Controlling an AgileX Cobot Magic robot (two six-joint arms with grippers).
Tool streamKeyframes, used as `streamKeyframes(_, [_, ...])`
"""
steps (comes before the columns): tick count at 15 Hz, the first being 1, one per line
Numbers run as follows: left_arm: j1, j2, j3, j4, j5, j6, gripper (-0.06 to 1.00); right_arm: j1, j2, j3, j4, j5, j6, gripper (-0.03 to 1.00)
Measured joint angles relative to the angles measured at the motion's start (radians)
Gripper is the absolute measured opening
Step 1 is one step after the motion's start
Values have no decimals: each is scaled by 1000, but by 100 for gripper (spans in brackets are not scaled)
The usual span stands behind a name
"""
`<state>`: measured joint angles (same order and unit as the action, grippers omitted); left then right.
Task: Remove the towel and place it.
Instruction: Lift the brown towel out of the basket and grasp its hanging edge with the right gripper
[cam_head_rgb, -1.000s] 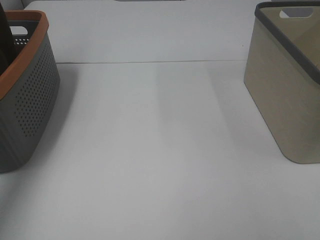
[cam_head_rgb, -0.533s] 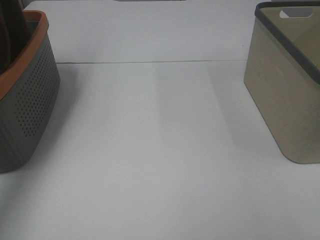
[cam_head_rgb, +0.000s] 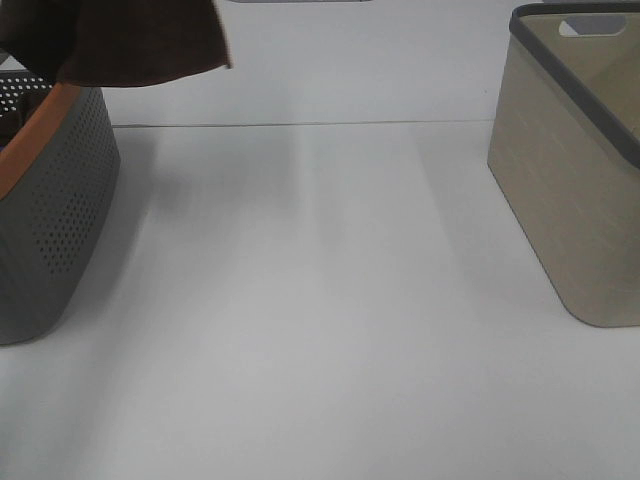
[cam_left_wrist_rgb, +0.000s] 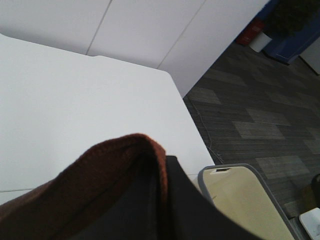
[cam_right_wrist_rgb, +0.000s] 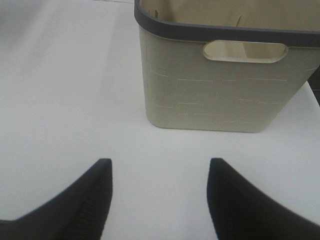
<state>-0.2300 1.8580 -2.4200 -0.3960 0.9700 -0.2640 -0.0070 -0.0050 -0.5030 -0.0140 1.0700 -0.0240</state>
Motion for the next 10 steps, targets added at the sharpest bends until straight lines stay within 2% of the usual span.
streamKeyframes(4, [-94,115,0,21,-40,0,1,0,0,0,0,0,0,55])
streamKeyframes(7, [-137,190,0,28,-75,-1,1,0,0,0,28,0,0,55])
streamKeyframes(9, [-179,243,0,40,-80,-1,1,0,38,-6,148,-33,-4,55])
streamKeyframes(10, [-189,249,0,48,-80,-1,1,0,81,-10,215,-89,-25,55])
